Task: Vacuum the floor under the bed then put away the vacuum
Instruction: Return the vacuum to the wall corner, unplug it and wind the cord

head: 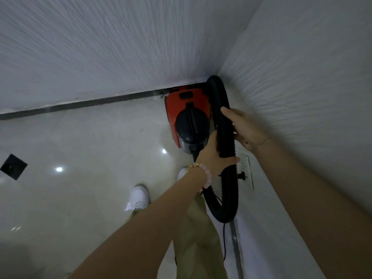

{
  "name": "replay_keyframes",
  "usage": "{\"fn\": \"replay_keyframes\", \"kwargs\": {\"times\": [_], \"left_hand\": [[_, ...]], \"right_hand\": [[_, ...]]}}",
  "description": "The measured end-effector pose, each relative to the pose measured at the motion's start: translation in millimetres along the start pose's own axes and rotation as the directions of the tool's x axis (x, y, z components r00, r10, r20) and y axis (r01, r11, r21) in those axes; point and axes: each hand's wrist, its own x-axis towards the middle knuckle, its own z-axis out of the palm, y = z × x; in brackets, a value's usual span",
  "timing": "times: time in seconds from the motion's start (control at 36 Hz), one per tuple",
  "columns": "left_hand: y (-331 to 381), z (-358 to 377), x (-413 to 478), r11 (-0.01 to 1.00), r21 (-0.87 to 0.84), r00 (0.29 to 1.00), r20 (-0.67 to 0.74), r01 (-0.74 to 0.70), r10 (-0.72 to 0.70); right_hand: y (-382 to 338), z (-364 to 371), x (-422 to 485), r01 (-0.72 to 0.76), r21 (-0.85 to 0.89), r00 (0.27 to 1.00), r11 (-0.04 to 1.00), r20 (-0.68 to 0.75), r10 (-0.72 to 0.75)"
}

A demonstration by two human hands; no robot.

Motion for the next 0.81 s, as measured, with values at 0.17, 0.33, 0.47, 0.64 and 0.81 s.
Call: {"fn": "replay_keyframes", "kwargs": {"times": [0.17,0.33,0.47,0.64,0.81], "left_hand": [[-5,2,-17,0.993,-0.02,0.99,0.082,0.113,-0.111],[-23,-12,-40,0.986,-0.038,0.977,0.147,0.16,-0.153],[-56,-27,-76,0.985,0.01,0.983,0.052,0.173,-0.174],[-128,-36,-113,0.954,0.09,0.958,-0.039,0.285,-0.283],[-218,-29,-143,0.893,0.268,0.932,-0.064,0.361,-0.357]], "right_hand": [[10,3,-20,0.051,-0.054,0.995,0.997,-0.078,-0.056],[26,4,-57,0.085,-0.034,0.981,0.996,-0.17,-0.09],[66,9,-117,0.169,0.077,0.912,0.983,-0.391,-0.126],[179,13,-193,0.127,0.004,0.829,0.992,-0.549,-0.104],[316,20,-251,-0.163,0.031,0.805,0.986,-0.574,0.15]]}}
